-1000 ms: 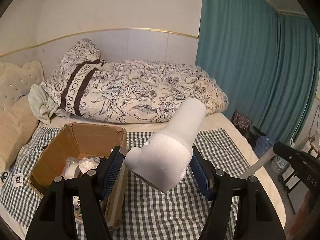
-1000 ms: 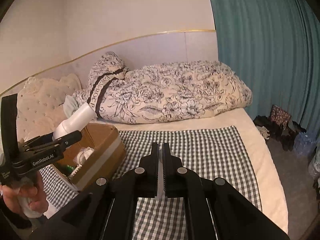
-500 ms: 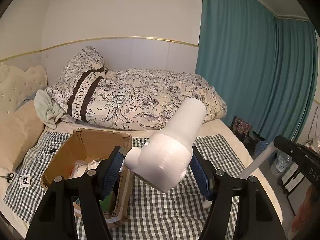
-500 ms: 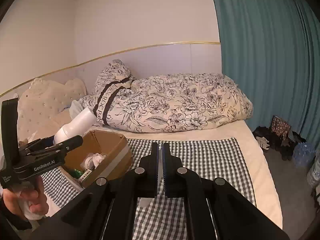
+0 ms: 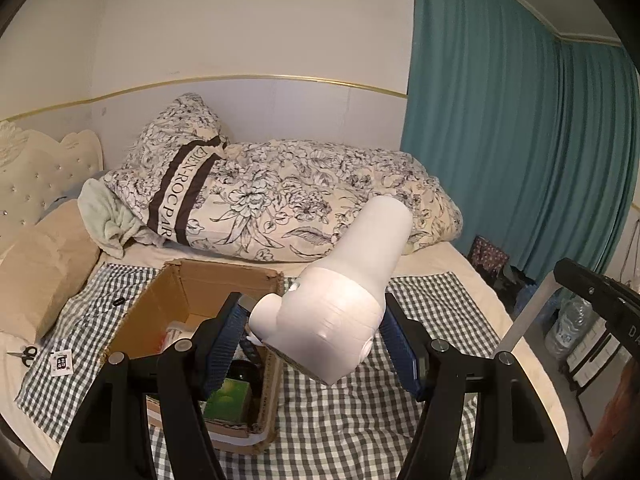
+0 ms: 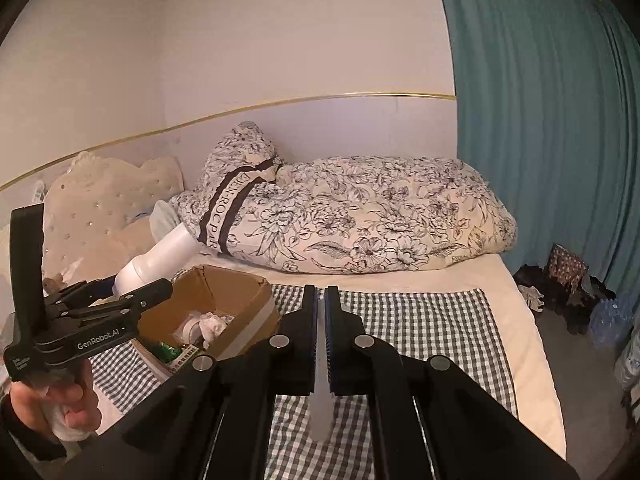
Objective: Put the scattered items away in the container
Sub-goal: 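Lift and carry the white bottle and foam strip over the cardboard box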
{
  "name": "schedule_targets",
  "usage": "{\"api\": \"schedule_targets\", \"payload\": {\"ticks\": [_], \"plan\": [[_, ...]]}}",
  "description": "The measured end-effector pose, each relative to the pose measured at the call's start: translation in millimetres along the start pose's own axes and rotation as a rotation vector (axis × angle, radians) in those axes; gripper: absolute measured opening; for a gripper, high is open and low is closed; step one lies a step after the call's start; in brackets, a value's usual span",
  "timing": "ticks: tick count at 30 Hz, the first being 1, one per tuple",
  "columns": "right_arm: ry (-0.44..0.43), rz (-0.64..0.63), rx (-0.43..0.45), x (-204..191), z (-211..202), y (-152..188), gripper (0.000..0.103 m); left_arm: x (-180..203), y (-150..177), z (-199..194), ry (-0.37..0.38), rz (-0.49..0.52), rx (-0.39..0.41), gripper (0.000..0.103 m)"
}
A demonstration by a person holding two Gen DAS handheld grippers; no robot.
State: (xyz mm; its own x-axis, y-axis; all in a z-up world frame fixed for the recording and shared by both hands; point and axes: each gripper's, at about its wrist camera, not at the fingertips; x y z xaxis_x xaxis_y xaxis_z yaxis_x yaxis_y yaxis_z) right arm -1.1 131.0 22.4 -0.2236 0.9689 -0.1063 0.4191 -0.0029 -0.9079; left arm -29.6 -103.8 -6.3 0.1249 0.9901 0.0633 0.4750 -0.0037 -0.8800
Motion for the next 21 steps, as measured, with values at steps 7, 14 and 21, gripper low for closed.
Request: {"api": "schedule_targets", "payload": {"ticks": [7,14,21], "plan": [[-0.032,-0.026,-0.002,-25.4,16.9,-11.2,0.003,-27.4,-3.1,2.0,-0.029,-0.013,-0.004,0.068],[-0.070,-0.059,-0.006,-56.0,40.6,-23.0,0.003,-64.0,-6.6,7.1,-0.069,-0.035,-0.016,0.068],[-0.116,-0.088,-0.008,-92.2,66.6,-35.5,0.003,-102.2,-8.3,14.0,-0.109,-0.055,-0.032,0.068]]}}
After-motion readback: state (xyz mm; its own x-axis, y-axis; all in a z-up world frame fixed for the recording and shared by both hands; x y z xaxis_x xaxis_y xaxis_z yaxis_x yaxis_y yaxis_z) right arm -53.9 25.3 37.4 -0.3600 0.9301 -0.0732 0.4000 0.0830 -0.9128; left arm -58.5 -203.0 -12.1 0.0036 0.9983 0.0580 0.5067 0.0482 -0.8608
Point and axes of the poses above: each gripper's, at about its wrist camera, not at the fingertips, and z roughly the way its jaws point, x to its right, y to its underside, and after that the axes turned 3 degrees about z, right-handed
